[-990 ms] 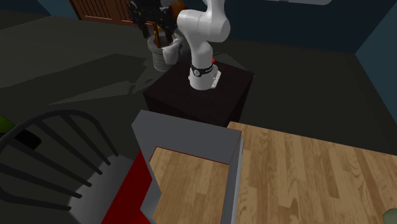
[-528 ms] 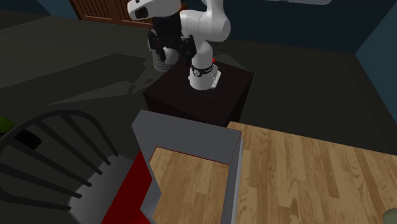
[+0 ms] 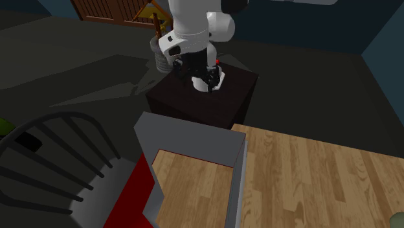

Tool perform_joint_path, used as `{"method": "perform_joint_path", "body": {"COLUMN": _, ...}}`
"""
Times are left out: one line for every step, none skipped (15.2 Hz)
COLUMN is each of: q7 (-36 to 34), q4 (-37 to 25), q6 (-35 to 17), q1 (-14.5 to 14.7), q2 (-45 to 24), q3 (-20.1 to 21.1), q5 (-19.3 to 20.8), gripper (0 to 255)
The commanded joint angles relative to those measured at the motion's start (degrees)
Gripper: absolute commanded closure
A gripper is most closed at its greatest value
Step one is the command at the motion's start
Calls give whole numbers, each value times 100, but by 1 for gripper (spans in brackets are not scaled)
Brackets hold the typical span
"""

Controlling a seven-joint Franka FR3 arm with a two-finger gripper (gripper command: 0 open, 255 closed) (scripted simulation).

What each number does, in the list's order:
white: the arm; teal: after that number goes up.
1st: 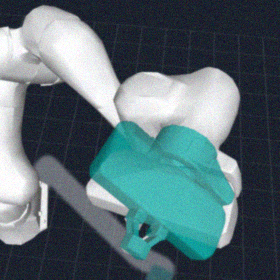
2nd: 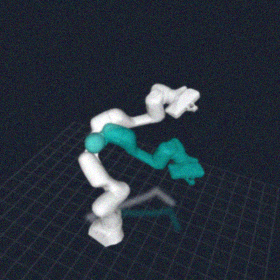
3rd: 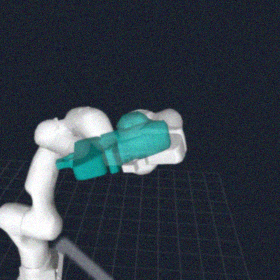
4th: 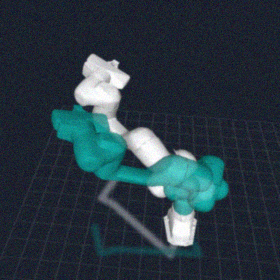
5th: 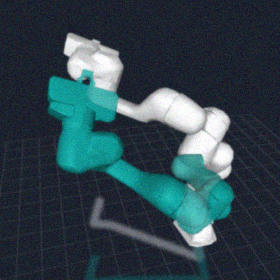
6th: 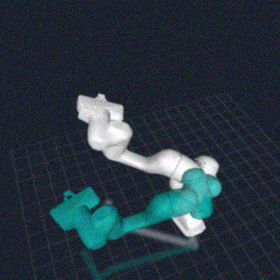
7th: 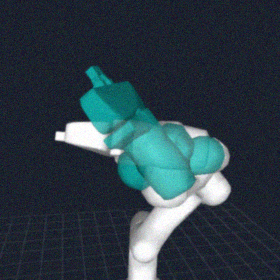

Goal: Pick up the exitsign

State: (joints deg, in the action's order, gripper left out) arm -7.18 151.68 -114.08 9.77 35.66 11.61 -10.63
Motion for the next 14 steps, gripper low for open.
{"method": "perform_joint_path", "body": {"q7": -117, "q4": 123, "q6": -415, "q1": 115, "q2": -239, "q3": 194, "q5": -122, "gripper": 0}}
{"method": "perform_joint_path", "body": {"q7": -182, "q4": 152, "q6": -609, "q1": 169, "q2": -383, "q3": 297, "q5": -175, "gripper": 0}}
{"method": "perform_joint_path", "body": {"q7": -249, "q4": 171, "q6": -804, "q1": 219, "q2": -537, "q3": 401, "q5": -223, "gripper": 0}}
{"method": "perform_joint_path", "body": {"q7": -318, "q4": 183, "q6": -1001, "q1": 267, "q2": -699, "q3": 505, "q5": -266, "gripper": 0}}
{"method": "perform_joint_path", "body": {"q7": -389, "q4": 187, "q6": -1198, "q1": 311, "q2": -871, "q3": 611, "q5": -301, "gripper": 0}}
{"method": "perform_joint_path", "body": {"q7": -463, "q4": 182, "q6": -1396, "q1": 350, "q2": -1050, "q3": 717, "q5": -327, "gripper": 0}}
{"method": "perform_joint_path", "body": {"q7": -542, "q4": 169, "q6": -1593, "q1": 384, "q2": -1238, "q3": 823, "q5": -344, "gripper": 0}}
{"method": "perform_joint_path", "body": {"q7": -625, "q4": 148, "q6": -1790, "q1": 414, "q2": -1434, "q3": 931, "q5": -349, "gripper": 0}}
{"method": "perform_joint_path", "body": {"q7": -715, "q4": 119, "q6": -1985, "q1": 438, "q2": -1637, "q3": 1037, "q5": -341, "gripper": 0}}
{"method": "perform_joint_path", "body": {"q7": -813, "q4": 82, "q6": -2178, "q1": 457, "q2": -1846, "q3": 1144, "q5": -316, "gripper": 0}}
{"method": "perform_joint_path", "body": {"q7": -921, "q4": 38, "q6": -2369, "q1": 471, "q2": -2063, "q3": 1249, "q5": -274, "gripper": 0}}
{"method": "perform_joint_path", "body": {"q7": -1039, "q4": -14, "q6": -2557, "q1": 480, "q2": -2286, "q3": 1354, "q5": -211, "gripper": 0}}
{"method": "perform_joint_path", "body": {"q7": -1171, "q4": -73, "q6": -2741, "q1": 483, "q2": -2514, "q3": 1456, "q5": -124, "gripper": 0}}
{"method": "perform_joint_path", "body": {"q7": -1319, "q4": -139, "q6": -2919, "q1": 484, "q2": -2749, "q3": 1553, "q5": -11, "gripper": 0}}
